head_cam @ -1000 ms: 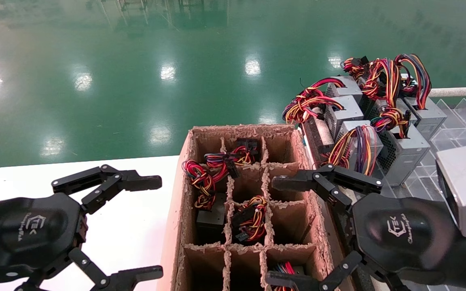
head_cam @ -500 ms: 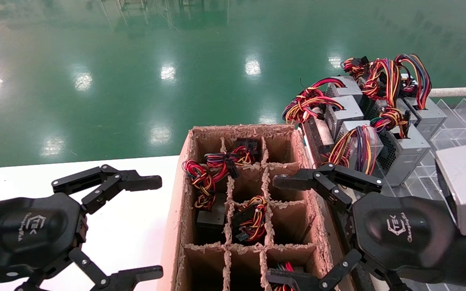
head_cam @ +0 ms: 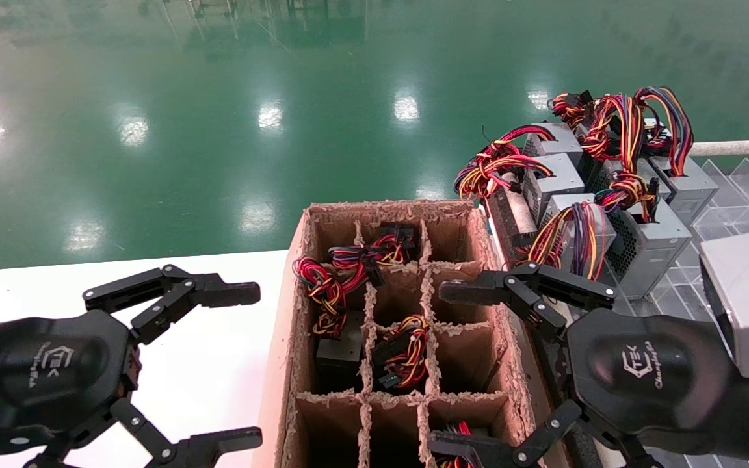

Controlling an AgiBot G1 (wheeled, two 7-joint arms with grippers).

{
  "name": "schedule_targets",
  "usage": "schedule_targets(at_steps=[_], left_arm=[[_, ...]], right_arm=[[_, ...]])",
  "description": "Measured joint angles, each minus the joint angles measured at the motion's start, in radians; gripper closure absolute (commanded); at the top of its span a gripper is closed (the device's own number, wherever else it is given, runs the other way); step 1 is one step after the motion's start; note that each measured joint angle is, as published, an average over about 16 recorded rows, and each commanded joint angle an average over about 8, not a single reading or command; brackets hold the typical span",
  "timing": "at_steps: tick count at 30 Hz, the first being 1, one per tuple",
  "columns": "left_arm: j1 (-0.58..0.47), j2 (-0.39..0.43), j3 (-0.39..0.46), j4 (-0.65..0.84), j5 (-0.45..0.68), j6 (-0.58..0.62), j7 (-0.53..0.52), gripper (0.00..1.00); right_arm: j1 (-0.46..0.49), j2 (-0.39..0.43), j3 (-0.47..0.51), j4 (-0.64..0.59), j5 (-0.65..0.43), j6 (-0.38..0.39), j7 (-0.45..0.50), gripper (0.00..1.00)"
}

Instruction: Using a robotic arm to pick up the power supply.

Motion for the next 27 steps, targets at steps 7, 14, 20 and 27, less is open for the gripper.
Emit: schedule_targets(at_steps=[7, 14, 20, 27], left_arm=[[0.0, 0.0, 0.0, 0.0, 0.0, 0.0, 0.0, 0.0], [0.0, 0.0, 0.0, 0.0, 0.0, 0.0, 0.0, 0.0], [0.0, 0.0, 0.0, 0.0, 0.0, 0.0, 0.0, 0.0], [0.0, 0.0, 0.0, 0.0, 0.0, 0.0, 0.0, 0.0]], right_arm=[[0.0, 0.0, 0.0, 0.0, 0.0, 0.0, 0.0, 0.0], [0.0, 0.0, 0.0, 0.0, -0.001, 0.001, 0.0, 0.0], [0.0, 0.0, 0.0, 0.0, -0.001, 0.001, 0.0, 0.0], [0.0, 0.0, 0.0, 0.0, -0.001, 0.001, 0.0, 0.0]])
